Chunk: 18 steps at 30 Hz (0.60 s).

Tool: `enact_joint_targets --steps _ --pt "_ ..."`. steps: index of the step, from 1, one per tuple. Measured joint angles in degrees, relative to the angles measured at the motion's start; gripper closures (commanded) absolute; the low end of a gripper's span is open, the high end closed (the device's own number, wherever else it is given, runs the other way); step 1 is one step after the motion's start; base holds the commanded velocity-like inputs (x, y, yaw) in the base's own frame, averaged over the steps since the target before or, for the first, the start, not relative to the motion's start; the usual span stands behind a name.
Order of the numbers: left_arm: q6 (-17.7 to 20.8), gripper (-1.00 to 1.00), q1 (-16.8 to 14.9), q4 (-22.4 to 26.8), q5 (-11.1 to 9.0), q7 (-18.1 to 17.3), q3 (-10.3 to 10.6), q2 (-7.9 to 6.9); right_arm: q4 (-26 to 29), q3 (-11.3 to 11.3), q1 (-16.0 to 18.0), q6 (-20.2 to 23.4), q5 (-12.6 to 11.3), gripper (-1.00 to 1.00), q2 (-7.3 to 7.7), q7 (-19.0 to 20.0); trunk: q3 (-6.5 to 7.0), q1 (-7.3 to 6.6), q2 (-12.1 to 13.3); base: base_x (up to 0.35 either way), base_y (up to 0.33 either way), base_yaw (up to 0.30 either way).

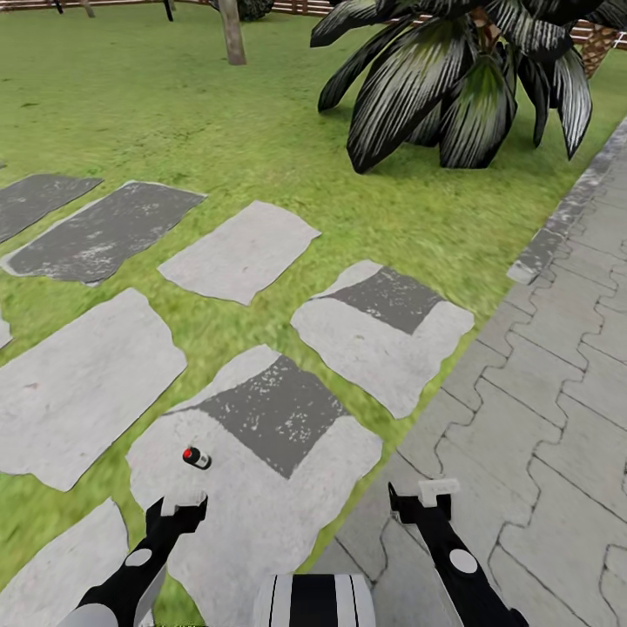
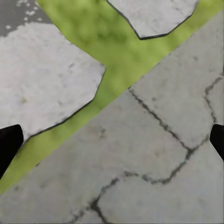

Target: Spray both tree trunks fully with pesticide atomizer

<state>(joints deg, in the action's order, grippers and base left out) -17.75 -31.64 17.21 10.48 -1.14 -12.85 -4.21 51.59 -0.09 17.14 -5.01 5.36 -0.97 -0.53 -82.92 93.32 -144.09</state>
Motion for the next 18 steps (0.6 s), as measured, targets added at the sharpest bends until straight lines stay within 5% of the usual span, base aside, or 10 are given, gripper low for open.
enact_joint_targets --steps 8,18 --pt "0.0 -1.00 0.0 0.3 -0.7 0.0 0.1 -0.01 0.0 0.0 0.0 0.0 0.0 -1.00 0.00 0.0 0.00 0.00 0.0 0.006 -0.005 0.252" --pt "0.0 -1.00 0.0 0.2 -0.7 0.0 0.0 0.03 0.0 0.0 0.0 0.0 0.0 -1.00 0.00 0.0 0.00 0.00 0.0 0.176 0.000 0.022"
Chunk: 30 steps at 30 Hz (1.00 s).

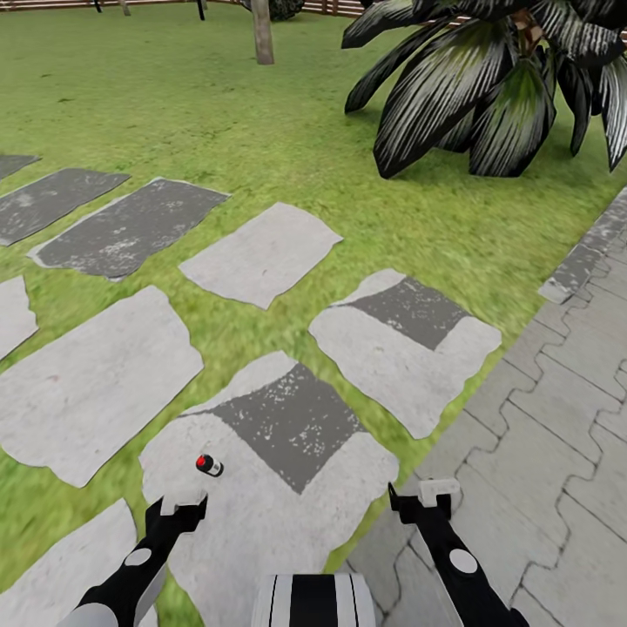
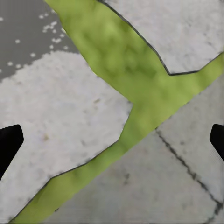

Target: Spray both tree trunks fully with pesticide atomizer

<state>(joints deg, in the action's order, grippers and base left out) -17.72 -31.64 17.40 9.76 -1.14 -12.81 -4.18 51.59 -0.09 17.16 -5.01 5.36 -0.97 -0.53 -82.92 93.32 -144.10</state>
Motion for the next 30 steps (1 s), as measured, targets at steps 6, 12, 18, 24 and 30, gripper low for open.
enact_joint_targets --steps 6,12,18,24,30 --pt "0.0 -1.00 0.0 0.0 0.0 -0.1 0.1 0.05 0.0 0.0 0.0 0.0 0.0 -1.00 0.00 0.0 0.00 0.00 0.0 0.096 -0.001 0.000" --pt "0.0 -1.00 0.0 0.0 0.0 -0.1 0.1 0.05 0.0 0.0 0.0 0.0 0.0 -1.00 0.00 0.0 0.00 0.00 0.0 0.251 -0.073 0.000" --pt "0.0 -1.00 0.0 -0.1 0.0 -0.1 0.2 0.09 0.0 0.0 0.0 0.0 0.0 -1.00 0.00 0.0 0.00 0.00 0.0 0.049 -0.019 0.000" --pt "0.0 -1.00 0.0 -0.1 0.0 -0.1 0.1 0.12 0.0 0.0 0.0 0.0 0.0 -1.00 0.00 0.0 0.20 0.00 0.0 0.004 -0.002 0.000" --pt "0.0 -1.00 0.0 -0.2 0.1 -0.1 0.2 0.14 0.0 0.0 0.0 0.0 0.0 -1.00 0.00 0.0 0.63 0.00 0.0 0.000 0.000 0.000"
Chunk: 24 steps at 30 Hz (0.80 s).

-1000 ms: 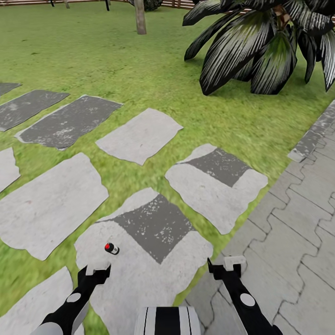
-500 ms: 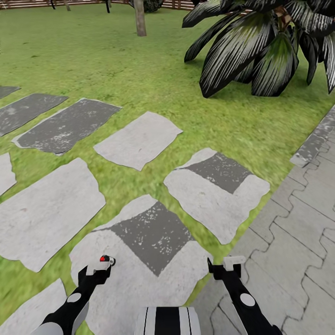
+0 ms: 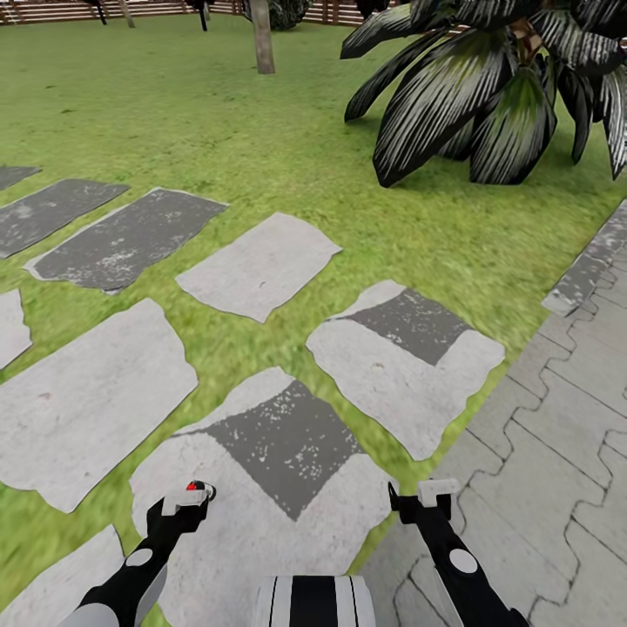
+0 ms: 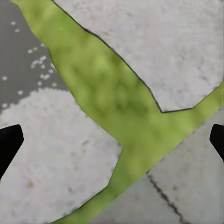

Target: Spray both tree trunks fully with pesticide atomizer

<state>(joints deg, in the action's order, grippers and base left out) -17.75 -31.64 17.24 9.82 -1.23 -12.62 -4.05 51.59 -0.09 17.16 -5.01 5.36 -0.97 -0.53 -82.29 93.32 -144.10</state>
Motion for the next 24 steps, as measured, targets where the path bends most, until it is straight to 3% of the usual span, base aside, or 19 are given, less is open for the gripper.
enact_joint_targets --steps 6,13,24 --pt "0.0 -1.00 0.0 0.0 0.0 0.0 0.0 0.00 0.0 0.0 0.0 0.0 0.0 -1.00 0.00 0.0 0.08 0.00 0.0 0.000 0.000 0.000" --pt "0.0 -1.00 0.0 0.0 0.0 0.0 0.0 0.00 0.0 0.0 0.0 0.0 0.0 -1.00 0.08 0.0 0.08 0.00 0.0 0.000 0.000 -0.163" --pt "0.0 -1.00 0.0 0.0 0.0 0.0 0.0 -0.06 0.0 0.0 0.0 0.0 0.0 -1.00 0.09 0.0 0.08 0.00 0.0 0.000 0.000 -0.011"
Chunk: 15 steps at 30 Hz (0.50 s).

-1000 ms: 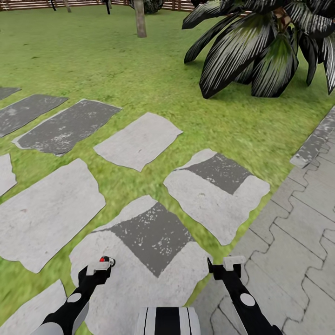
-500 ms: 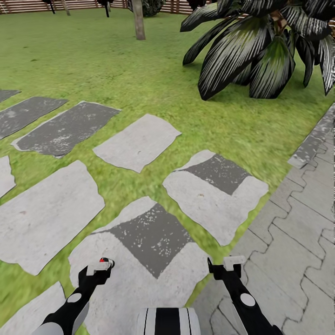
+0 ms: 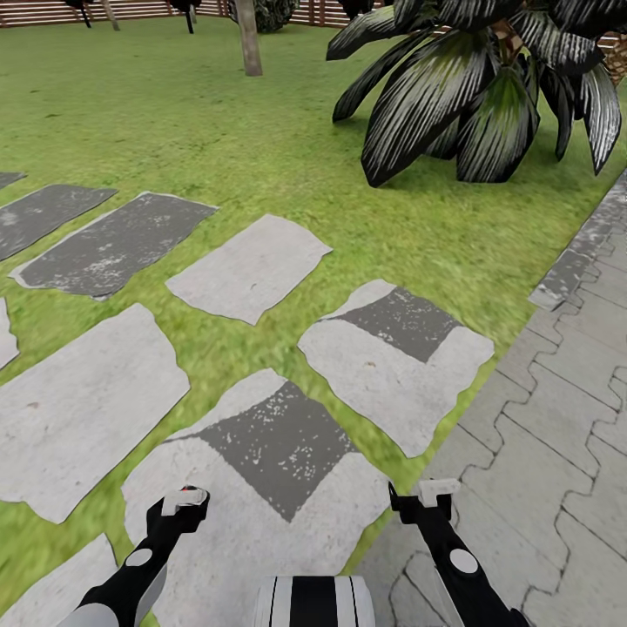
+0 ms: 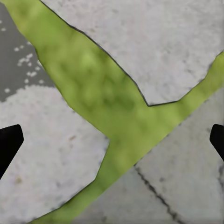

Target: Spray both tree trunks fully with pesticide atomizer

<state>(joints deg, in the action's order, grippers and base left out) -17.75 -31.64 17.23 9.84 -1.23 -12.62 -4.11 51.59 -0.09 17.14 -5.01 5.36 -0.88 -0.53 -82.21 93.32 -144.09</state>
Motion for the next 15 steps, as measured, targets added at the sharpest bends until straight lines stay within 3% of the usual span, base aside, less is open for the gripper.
enact_joint_targets --steps 9,15 --pt "0.0 -1.00 0.0 0.0 0.0 0.0 0.0 -0.01 -0.1 0.0 0.0 0.0 0.0 -1.00 0.00 0.0 0.00 0.00 0.0 0.000 0.000 -0.091" --pt "0.0 -1.00 0.0 0.0 0.0 0.0 0.0 -0.02 0.0 0.0 0.0 0.0 0.0 -1.00 0.00 0.0 0.00 0.00 0.0 0.000 0.000 -0.015"
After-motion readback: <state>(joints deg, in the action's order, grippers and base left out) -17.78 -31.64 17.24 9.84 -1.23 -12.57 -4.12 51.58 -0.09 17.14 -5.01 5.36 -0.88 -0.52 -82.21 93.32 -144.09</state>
